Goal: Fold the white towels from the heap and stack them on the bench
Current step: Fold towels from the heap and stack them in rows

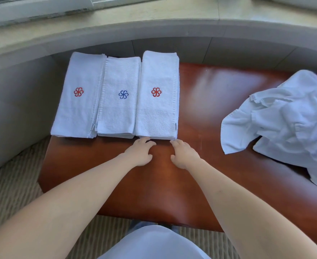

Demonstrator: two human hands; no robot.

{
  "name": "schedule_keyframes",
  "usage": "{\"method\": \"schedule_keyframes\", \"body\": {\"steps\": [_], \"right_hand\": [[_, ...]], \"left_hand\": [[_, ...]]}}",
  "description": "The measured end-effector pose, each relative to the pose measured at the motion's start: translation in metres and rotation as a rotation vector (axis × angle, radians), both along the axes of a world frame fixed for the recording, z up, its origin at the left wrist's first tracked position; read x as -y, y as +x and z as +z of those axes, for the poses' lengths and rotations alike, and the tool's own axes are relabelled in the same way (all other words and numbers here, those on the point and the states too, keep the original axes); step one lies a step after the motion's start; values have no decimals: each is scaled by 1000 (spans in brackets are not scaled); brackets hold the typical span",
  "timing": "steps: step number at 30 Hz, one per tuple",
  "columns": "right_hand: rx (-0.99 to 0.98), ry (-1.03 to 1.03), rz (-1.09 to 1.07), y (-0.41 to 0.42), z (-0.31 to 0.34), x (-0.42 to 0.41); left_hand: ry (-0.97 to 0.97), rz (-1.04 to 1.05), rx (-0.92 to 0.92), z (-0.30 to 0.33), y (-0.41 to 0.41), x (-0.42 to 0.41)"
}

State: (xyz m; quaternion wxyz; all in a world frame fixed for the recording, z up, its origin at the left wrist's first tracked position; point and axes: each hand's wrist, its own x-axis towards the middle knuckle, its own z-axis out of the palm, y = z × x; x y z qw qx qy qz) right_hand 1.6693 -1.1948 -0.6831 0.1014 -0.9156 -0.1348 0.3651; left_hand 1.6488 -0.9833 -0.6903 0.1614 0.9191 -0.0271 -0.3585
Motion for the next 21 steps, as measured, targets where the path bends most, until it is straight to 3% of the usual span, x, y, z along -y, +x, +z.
{"method": "schedule_keyframes", "body": {"steps": [10,21], "right_hand": [[171,26,35,-29,76,23],[307,69,158,-119,126,37]], "left_hand": [[-19,77,194,83,-40,28],[31,185,360,150,-155,63]]}}
